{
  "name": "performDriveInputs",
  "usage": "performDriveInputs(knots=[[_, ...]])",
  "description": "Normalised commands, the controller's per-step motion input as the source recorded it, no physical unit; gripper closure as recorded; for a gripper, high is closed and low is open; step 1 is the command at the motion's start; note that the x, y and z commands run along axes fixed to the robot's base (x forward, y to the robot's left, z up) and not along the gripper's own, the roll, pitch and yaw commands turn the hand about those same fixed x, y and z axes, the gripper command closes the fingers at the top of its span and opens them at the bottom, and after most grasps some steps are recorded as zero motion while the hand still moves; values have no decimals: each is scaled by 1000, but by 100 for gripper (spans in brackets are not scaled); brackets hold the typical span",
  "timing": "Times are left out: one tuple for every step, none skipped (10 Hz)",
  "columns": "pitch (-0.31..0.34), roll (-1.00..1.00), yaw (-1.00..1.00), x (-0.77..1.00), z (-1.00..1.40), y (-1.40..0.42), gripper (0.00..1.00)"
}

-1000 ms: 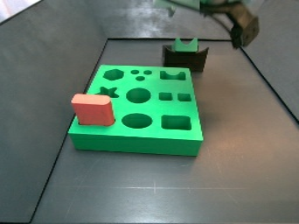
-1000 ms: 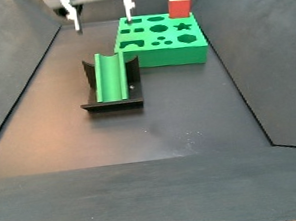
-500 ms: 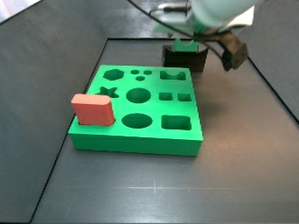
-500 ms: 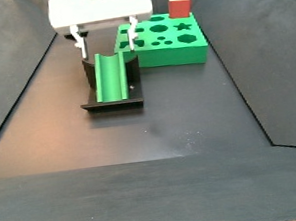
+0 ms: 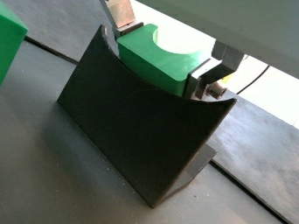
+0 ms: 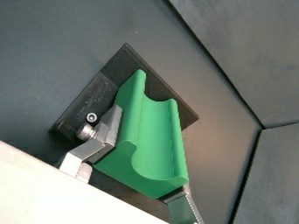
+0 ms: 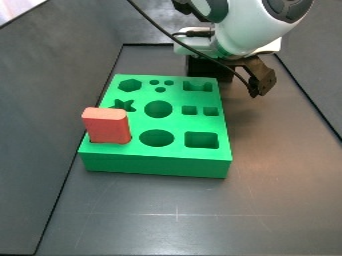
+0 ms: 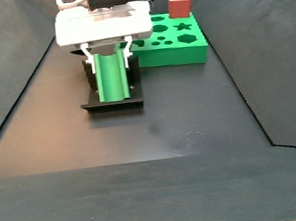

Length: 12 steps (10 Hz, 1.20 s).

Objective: Pick up the arch object. Move up. Place the arch object on the fixture. Regrasp the arch object. Move to above the board. Insert the arch object.
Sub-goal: Move to above the board.

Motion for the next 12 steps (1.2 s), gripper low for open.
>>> performDriveInputs(knots=[[-53,22,-39,-165,1000,-141,100],[-52,21,-40,-165,1000,-142,100],[-46,-8,-44,-166,1000,-134,100],[-26,-32,-39,-160,1000,-122,100],[10,-43,-49,-153,1000,-118,100],[26,-42,-51,-150,1000,-115,100],[66,-40,-42,-141,1000,-105,100],[80,-38,-33,-138,1000,-103,100],[92,-35,-11,-131,1000,-96,100],[98,-41,13,-127,1000,-87,100],[91,-40,31,-121,1000,-82,100],[86,-40,40,-117,1000,-78,100]])
